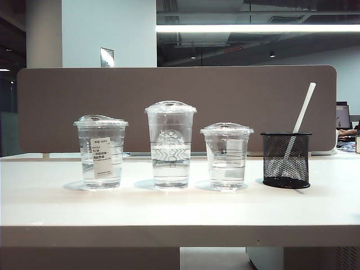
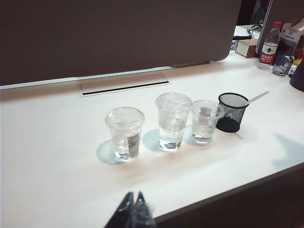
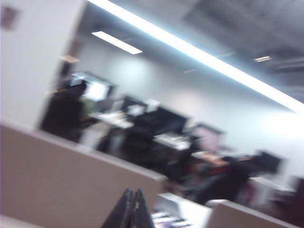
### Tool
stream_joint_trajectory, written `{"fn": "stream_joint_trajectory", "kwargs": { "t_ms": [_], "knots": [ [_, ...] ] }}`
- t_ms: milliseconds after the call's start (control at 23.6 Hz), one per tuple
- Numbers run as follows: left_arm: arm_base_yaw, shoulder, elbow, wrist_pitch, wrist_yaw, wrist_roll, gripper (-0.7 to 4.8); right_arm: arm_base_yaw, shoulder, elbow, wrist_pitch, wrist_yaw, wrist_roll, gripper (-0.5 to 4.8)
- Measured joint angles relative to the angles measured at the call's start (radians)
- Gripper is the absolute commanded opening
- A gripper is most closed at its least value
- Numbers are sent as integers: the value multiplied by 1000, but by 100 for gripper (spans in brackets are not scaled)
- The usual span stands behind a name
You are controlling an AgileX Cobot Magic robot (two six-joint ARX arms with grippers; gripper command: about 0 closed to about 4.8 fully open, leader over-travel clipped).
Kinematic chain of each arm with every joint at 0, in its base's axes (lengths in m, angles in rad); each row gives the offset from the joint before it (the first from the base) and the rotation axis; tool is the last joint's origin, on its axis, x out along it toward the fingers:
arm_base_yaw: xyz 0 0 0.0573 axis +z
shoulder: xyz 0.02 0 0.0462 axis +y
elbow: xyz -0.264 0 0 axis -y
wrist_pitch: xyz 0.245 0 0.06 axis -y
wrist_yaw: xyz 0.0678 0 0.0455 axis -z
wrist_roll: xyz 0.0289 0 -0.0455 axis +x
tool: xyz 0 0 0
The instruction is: Pick up the straw and insert it into the large coffee cup.
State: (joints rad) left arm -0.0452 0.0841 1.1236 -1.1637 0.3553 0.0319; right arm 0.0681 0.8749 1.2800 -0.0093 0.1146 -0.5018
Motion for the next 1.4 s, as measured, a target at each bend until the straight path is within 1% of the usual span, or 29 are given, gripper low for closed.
{"fn": "stream_joint_trajectory", "kwargs": {
  "t_ms": [42,85,127,170,212,254,297,339,466,509,551,593,636,720,848,890,975,1017,1060,1102,1144,1314,1399],
  "knots": [
    [0,0,0,0,0,10,-5,-12,70,-2,-3,-83,35,-6],
    [0,0,0,0,0,14,-5,-29,121,-3,-5,-143,67,-5],
    [0,-1,0,1,-4,18,-5,-60,195,-10,-16,-223,141,-5],
    [0,0,0,2,-26,20,-5,-101,259,-28,-19,-291,259,-5],
    [0,0,0,2,-35,21,-4,-117,288,-43,3,-304,325,-5],
    [0,0,0,2,-42,21,-5,-130,311,-71,48,-306,384,-5],
    [0,0,0,2,-46,20,-5,-146,333,-144,118,-306,437,-5],
    [0,0,0,2,-46,21,-5,-152,338,-186,155,-305,446,-4],
    [0,0,0,2,-70,21,-5,-149,304,-502,410,-298,470,1],
    [0,0,0,3,-74,21,-5,-147,282,-583,472,-286,494,1],
    [0,0,0,3,-79,21,-5,-147,253,-685,549,-262,551,0],
    [0,0,0,5,-79,21,-5,-147,233,-748,608,-246,574,0],
    [0,0,0,5,-80,21,-5,-136,196,-871,689,-229,591,0],
    [0,0,0,8,-80,21,-5,-89,183,-966,719,-201,595,1],
    [0,1,0,8,-81,21,-4,-24,166,-1044,772,-151,595,2],
    [0,1,0,8,-83,21,-4,-1,166,-1060,804,-128,595,10],
    [0,2,0,8,-82,21,-4,58,166,-1088,845,-83,595,50],
    [0,2,0,8,-82,21,-4,91,168,-1098,852,-55,595,80],
    [0,2,0,8,-82,21,-4,112,174,-1101,857,-33,595,123],
    [0,2,0,8,-82,21,-4,134,195,-1101,865,0,595,138],
    [0,2,0,8,-82,21,-4,135,209,-1102,875,7,596,173],
    [0,2,0,8,-82,21,-4,141,352,-1102,996,-18,595,183],
    [0,2,0,8,-83,21,-4,141,406,-1104,1050,-47,595,235]
  ]
}}
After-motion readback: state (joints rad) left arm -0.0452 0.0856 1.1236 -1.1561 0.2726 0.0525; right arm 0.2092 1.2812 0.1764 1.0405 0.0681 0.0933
